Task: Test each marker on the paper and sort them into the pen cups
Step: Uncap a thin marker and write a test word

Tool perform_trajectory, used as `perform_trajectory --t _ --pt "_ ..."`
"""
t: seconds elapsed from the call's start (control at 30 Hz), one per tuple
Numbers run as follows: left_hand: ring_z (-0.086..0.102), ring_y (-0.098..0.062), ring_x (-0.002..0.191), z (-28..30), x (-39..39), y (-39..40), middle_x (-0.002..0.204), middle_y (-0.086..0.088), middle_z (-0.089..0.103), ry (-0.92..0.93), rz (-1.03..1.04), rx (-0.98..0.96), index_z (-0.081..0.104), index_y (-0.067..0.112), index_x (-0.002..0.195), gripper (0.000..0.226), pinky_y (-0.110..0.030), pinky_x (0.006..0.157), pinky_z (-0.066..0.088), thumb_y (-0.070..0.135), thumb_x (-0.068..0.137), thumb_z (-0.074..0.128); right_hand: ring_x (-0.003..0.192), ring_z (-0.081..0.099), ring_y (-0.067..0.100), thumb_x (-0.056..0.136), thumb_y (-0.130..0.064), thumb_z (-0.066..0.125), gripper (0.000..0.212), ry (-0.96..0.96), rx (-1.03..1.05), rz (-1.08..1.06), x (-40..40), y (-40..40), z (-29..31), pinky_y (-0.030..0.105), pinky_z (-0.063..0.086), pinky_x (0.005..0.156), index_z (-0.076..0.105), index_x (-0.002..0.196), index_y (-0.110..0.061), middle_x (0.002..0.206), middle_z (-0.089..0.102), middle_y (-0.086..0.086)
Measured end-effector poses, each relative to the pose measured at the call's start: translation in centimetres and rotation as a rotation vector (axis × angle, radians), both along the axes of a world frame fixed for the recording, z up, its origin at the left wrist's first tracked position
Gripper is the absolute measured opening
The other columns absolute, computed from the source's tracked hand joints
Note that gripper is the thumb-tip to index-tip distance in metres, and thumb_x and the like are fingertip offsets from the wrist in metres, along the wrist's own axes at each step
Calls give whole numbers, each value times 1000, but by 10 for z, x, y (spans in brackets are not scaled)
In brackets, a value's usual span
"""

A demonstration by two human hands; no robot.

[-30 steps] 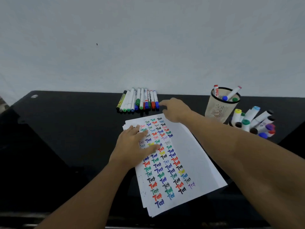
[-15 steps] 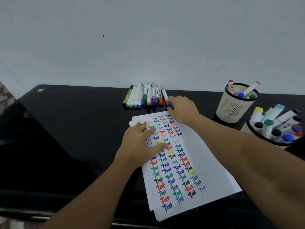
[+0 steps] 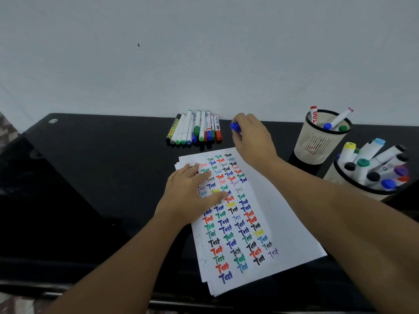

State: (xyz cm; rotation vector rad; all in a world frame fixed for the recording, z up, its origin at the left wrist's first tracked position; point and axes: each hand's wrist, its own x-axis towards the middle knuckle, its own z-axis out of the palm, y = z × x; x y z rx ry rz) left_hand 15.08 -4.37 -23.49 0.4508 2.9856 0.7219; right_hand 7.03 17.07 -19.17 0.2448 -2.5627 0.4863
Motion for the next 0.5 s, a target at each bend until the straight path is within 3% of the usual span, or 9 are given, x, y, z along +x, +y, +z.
perform_trajectory --t 0.07,0.23,0.4,0.5 --pt "14 -14 155 0 1 0 166 5 26 7 0 4 45 35 151 95 -45 127 11 90 73 50 93 58 21 102 -16 60 19 53 -39 30 11 1 6 41 54 82 62 121 -12 110 61 7" --pt "19 -17 154 -1 0 0 164 4 31 38 1 14 47 34 150 92 -46 126 15 89 76 50 96 55 21 105 -23 58 20 159 104 75 43 4 14 35 52 79 64 114 -6 118 55 12" --pt "33 -16 147 -1 3 -1 156 3 44 110 7 51 50 31 148 84 -47 122 27 81 81 56 73 58 15 111 -46 33 31 -192 266 128 78 2 19 36 51 62 45 127 -22 91 59 -3" --pt "41 -14 139 2 6 1 149 4 52 178 5 65 49 28 149 78 -43 117 34 72 86 60 69 59 11 111 -47 32 27 -397 174 141 90 5 10 33 49 59 38 126 -26 85 60 -7"
